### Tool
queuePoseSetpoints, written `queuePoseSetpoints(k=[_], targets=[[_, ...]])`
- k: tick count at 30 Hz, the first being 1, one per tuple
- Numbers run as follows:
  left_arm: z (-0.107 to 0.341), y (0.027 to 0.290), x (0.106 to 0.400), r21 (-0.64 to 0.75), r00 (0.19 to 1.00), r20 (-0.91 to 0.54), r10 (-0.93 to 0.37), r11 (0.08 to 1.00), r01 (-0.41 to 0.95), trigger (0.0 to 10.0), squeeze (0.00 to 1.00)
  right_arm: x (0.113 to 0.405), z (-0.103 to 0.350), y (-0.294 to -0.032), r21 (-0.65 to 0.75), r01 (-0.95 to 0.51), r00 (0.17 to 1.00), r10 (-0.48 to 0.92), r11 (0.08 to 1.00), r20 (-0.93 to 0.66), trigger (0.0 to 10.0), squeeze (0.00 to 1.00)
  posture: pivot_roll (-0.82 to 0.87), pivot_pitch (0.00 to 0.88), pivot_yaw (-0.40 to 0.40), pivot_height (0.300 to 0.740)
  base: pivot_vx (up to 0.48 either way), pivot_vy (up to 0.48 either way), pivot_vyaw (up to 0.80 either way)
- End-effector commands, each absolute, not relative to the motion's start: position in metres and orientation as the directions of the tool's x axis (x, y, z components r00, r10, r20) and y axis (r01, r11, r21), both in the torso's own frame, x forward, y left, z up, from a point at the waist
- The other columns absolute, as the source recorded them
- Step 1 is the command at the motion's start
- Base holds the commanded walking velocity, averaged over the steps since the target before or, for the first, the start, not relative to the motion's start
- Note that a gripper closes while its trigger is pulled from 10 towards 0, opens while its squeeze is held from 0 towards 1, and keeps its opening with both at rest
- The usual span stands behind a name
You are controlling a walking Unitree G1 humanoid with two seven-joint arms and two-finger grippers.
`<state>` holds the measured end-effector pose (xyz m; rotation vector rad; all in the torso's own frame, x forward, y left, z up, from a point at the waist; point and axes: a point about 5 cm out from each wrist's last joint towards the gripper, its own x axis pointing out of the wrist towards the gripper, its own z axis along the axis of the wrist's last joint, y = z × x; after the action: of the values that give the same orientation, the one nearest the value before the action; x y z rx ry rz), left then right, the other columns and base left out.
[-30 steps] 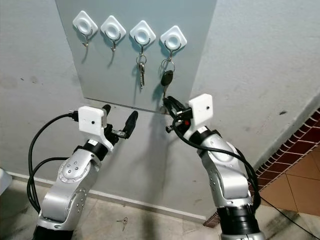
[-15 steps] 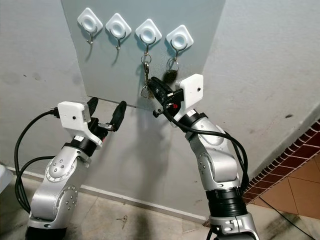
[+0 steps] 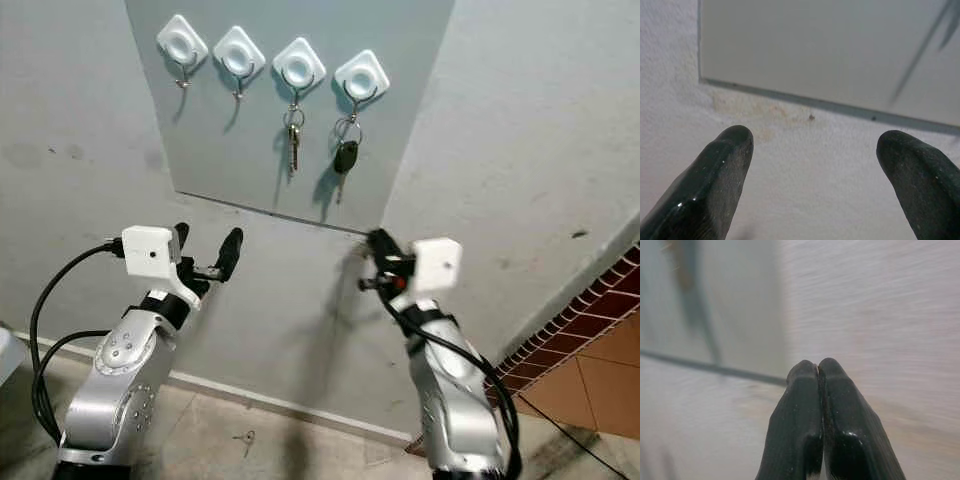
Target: Hang keys on a hook
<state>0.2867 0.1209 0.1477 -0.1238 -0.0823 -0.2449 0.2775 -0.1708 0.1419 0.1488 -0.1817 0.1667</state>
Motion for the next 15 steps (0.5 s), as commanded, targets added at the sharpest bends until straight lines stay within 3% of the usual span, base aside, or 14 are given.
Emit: queuePoseSetpoints(k=[1,15], targets=[[0.14,0.122,0.287,-0.102,0.965,0.075,-0.252,0.96,0.259,10.0,0.0,0.27,0.146,-0.183,0.123,-0.1,0.973,0.071,0.987,0.222,10.0,0.0,0.05,0.063,-0.038,0.74,0.0,0.0,0.0],[0.123,0.134,0.293,-0.117,0.978,0.026,-0.208,0.971,0.21,10.0,0.0,0.234,0.119,-0.21,0.142,0.173,0.97,-0.194,0.975,0.148,10.0,0.0,0.01,0.047,0.008,0.74,0.0,0.0,0.0]])
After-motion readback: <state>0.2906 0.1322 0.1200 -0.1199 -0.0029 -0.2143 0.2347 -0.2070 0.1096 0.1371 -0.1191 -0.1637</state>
